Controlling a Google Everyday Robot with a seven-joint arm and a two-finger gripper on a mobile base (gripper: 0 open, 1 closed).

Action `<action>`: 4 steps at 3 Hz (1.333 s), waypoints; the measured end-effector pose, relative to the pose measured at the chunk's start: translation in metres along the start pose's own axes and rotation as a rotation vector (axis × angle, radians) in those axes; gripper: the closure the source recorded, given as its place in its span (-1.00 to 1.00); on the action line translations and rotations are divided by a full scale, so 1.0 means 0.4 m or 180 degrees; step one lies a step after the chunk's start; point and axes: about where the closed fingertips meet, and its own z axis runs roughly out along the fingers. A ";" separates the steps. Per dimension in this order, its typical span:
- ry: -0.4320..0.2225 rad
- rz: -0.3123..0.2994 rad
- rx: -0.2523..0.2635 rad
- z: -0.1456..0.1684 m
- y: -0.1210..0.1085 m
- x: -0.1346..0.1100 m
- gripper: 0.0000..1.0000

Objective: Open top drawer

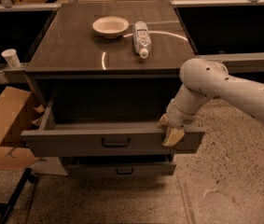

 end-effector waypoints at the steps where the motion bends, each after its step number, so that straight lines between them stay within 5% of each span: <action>1: 0.0000 0.0000 0.0000 0.000 0.000 0.000 -0.78; 2: 0.0000 -0.0001 0.0000 0.000 0.000 0.000 -1.00; 3: -0.0116 -0.0182 0.0094 -0.077 0.019 -0.020 -1.00; 4: -0.0227 -0.0549 0.0246 -0.221 0.046 -0.084 -1.00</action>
Offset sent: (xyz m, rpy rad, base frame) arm 0.0000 0.0000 0.0000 0.0000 0.0001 0.0000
